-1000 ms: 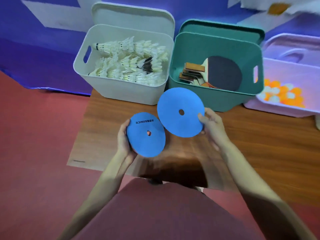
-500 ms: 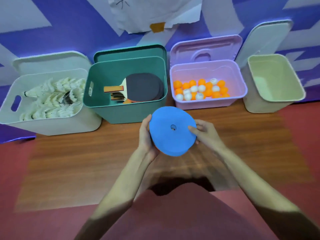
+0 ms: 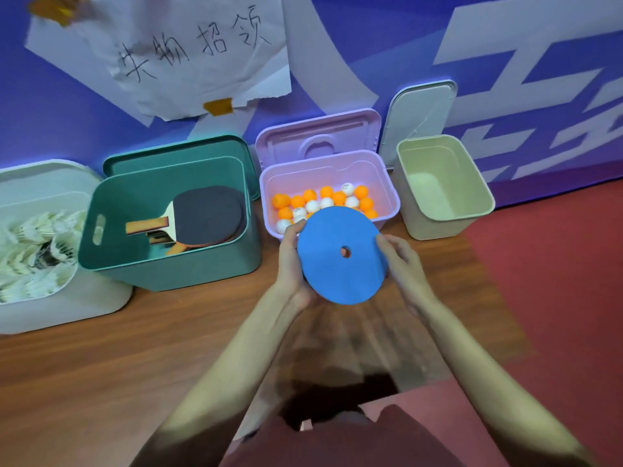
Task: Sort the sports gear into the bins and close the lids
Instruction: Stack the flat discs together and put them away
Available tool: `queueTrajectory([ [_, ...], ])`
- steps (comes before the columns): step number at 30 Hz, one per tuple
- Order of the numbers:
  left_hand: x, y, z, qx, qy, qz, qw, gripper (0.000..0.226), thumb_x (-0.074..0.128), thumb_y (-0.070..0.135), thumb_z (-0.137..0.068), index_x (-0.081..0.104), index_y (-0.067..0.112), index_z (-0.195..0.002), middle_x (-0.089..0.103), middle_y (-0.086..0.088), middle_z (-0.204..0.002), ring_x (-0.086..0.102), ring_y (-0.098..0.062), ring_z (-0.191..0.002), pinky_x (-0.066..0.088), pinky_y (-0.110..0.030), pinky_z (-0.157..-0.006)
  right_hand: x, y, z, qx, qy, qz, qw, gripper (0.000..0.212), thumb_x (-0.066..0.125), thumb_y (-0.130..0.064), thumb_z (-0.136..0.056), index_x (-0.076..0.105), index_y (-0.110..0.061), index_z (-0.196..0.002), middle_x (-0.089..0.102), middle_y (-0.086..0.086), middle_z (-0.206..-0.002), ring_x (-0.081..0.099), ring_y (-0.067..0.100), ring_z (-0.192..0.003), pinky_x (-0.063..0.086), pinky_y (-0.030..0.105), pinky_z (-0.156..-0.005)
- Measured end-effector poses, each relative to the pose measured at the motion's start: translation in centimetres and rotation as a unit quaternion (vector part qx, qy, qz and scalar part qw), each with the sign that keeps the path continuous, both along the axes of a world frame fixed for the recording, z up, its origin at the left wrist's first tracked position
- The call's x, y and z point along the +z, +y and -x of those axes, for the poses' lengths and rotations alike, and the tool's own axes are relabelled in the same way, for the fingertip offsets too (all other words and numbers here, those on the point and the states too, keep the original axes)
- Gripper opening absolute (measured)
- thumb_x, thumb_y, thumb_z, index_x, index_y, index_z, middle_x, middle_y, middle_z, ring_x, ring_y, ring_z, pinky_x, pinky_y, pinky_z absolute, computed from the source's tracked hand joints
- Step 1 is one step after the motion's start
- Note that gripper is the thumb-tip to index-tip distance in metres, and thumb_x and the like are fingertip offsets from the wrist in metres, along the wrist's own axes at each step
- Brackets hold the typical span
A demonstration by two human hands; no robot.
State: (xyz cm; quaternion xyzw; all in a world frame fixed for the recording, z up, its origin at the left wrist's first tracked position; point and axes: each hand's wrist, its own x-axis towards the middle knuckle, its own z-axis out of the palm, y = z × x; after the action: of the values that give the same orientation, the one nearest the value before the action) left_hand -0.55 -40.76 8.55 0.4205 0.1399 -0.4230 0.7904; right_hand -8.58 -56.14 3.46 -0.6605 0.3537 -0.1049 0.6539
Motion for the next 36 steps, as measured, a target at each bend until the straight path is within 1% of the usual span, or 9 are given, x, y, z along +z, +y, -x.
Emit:
queueTrajectory([
  [4, -0.8, 0.6, -0.3, -0.011, 0.008, 0.004, 1.000, 0.045, 0.043, 0.047, -0.090, 0.073, 0.015, -0.095, 0.069, -0.014, -0.109, 0.063, -0.033, -0.096, 0.045, -0.045, -0.095, 0.0, 1.8, -0.2, 0.015, -0.010, -0.041, 0.999, 0.052, 0.059, -0.053, -0.080, 0.059, -0.001, -0.082, 0.058, 0.005, -0.079, 0.054, 0.017, -0.074, 0.039, 0.031, -0.062],
  [8, -2.1, 1.6, -0.4, -0.038, 0.020, -0.023, 0.999, 0.049, 0.043, 0.048, -0.090, 0.067, 0.012, -0.111, 0.069, -0.012, -0.113, 0.063, -0.031, -0.104, 0.046, -0.045, -0.097, -0.9, 3.3, 0.1, -0.016, -0.019, -0.008, 1.000, 0.044, 0.065, -0.037, -0.087, 0.050, 0.001, -0.071, 0.047, 0.011, -0.071, 0.046, 0.019, -0.067, 0.034, 0.029, -0.056],
  [14, -3.3, 1.6, -0.5, -0.064, 0.061, -0.048, 0.995, 0.055, 0.046, 0.056, -0.090, 0.063, 0.016, -0.124, 0.069, -0.006, -0.116, 0.064, -0.025, -0.110, 0.050, -0.044, -0.094, 0.0, 3.3, 0.2, -0.068, -0.026, -0.050, 0.996, 0.046, 0.066, -0.034, -0.086, 0.055, 0.010, -0.081, 0.057, 0.015, -0.079, 0.057, 0.023, -0.072, 0.043, 0.033, -0.062],
  [18, -3.5, 0.5, 0.0, -0.098, 0.031, -0.041, 0.994, 0.050, 0.044, 0.057, -0.092, 0.065, 0.020, -0.117, 0.069, -0.004, -0.115, 0.065, -0.023, -0.108, 0.049, -0.047, -0.097, 0.3, 1.6, 0.9, -0.080, -0.039, -0.038, 0.995, 0.055, 0.069, -0.037, -0.083, 0.056, 0.016, -0.092, 0.063, 0.019, -0.084, 0.061, 0.026, -0.076, 0.047, 0.038, -0.066],
  [22, -3.6, -1.5, -0.4, -0.151, -0.076, -0.124, 0.978, 0.039, 0.046, 0.045, -0.093, 0.066, 0.020, -0.117, 0.070, -0.003, -0.113, 0.066, -0.022, -0.106, 0.052, -0.047, -0.093, 0.8, -1.4, 1.5, -0.097, -0.034, 0.001, 0.995, 0.039, 0.066, -0.028, -0.088, 0.061, 0.011, -0.094, 0.066, 0.019, -0.087, 0.063, 0.025, -0.077, 0.050, 0.037, -0.066],
  [27, -2.8, -6.1, 0.2, -0.188, -0.202, -0.221, 0.935, 0.019, 0.054, 0.012, -0.094, 0.066, -0.003, -0.094, 0.068, -0.018, -0.094, 0.066, -0.021, -0.075, 0.057, -0.028, -0.063, 0.7, -6.9, 3.0, -0.115, -0.033, 0.045, 0.992, 0.023, 0.066, -0.022, -0.089, 0.060, -0.003, -0.076, 0.060, 0.005, -0.071, 0.058, 0.007, -0.061, 0.046, 0.022, -0.053],
  [29, -2.5, -9.5, -0.2, -0.219, -0.263, -0.267, 0.901, 0.014, 0.055, 0.006, -0.093, 0.064, -0.005, -0.093, 0.066, -0.021, -0.092, 0.062, -0.021, -0.069, 0.054, -0.024, -0.056, 0.6, -10.1, 3.7, -0.112, -0.037, 0.052, 0.992, 0.024, 0.065, -0.019, -0.089, 0.060, 0.002, -0.078, 0.059, 0.007, -0.073, 0.056, 0.010, -0.065, 0.045, 0.026, -0.059],
  [33, -1.6, -16.6, -2.3, -0.238, -0.364, -0.294, 0.851, 0.019, 0.054, -0.002, -0.091, 0.063, -0.011, -0.105, 0.062, -0.013, -0.090, 0.059, -0.018, -0.073, 0.053, -0.036, -0.072, 0.7, -17.0, 4.1, -0.060, -0.049, 0.079, 0.994, 0.014, 0.066, -0.013, -0.087, 0.062, 0.001, -0.090, 0.065, 0.008, -0.080, 0.060, 0.008, -0.072, 0.048, 0.023, -0.062],
  [36, -0.1, -21.2, -5.0, -0.232, -0.418, -0.278, 0.833, 0.029, 0.053, -0.007, -0.089, 0.062, -0.002, -0.117, 0.061, -0.007, -0.094, 0.057, -0.013, -0.076, 0.053, -0.032, -0.076, 1.3, -21.1, 3.0, -0.019, -0.047, 0.113, 0.992, 0.013, 0.068, 0.000, -0.083, 0.057, -0.006, -0.088, 0.063, -0.001, -0.076, 0.060, -0.009, -0.062, 0.046, 0.011, -0.057],
])
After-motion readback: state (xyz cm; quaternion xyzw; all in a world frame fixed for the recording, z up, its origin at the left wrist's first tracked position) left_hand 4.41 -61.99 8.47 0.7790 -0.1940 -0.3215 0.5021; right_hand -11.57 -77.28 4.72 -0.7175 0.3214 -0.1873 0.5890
